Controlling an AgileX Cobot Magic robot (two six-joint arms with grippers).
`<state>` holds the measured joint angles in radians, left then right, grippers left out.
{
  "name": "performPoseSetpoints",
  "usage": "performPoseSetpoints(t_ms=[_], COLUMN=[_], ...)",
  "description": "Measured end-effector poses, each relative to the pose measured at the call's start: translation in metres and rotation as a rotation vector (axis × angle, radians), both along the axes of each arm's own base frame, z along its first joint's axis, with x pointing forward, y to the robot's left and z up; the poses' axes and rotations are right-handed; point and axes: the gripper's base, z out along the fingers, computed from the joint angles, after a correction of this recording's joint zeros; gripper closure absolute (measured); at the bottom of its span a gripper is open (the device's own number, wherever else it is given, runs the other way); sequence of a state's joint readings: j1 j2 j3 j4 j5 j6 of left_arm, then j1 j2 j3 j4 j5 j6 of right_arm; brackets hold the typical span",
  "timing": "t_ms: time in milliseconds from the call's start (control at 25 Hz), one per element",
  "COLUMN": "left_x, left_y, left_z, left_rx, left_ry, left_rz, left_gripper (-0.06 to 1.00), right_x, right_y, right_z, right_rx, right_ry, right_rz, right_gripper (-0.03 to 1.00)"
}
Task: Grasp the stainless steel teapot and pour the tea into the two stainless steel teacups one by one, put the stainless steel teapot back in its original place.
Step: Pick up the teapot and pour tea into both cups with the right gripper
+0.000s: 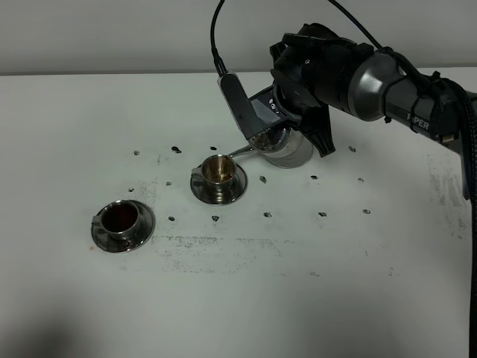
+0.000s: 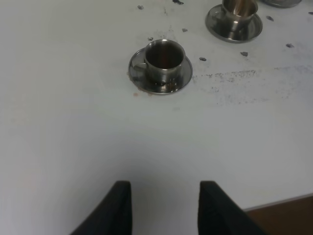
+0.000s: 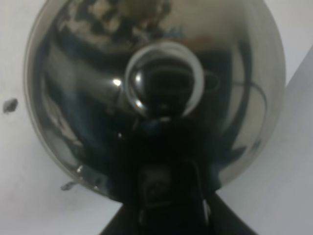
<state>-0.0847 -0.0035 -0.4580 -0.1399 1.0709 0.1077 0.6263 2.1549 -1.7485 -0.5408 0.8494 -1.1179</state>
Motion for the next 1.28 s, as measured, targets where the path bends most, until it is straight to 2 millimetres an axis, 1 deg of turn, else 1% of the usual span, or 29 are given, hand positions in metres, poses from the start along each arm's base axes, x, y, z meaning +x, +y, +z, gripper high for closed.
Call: performPoseSetpoints(t_ms=[200, 520, 960, 1280], left_x=[0.0, 0.0, 0.0, 0.0], left_y=[0.0, 0.0, 0.0, 0.0], left_z=[0.0, 0.0, 0.0, 0.0], left_rx=[0.0, 0.0, 0.0, 0.0], left_ry=[0.0, 0.0, 0.0, 0.0], left_rz=[0.0, 0.0, 0.0, 0.0], left_gripper=[0.62, 0.62, 0.62, 0.62], right_x=[0.002, -0.003, -0.003, -0.006], right_y=[0.0, 0.008, 0.011, 0.019], right_z=[0.001, 0.003, 0.006, 0.007], right_rx=[-0.031, -0.075, -0.129, -0.136], right_ry=[-0.027, -0.051, -0.094, -0.118], right_rz=[0.019, 0.072, 0.112, 0.15], right_gripper=[0.8, 0.8, 0.8, 0.8])
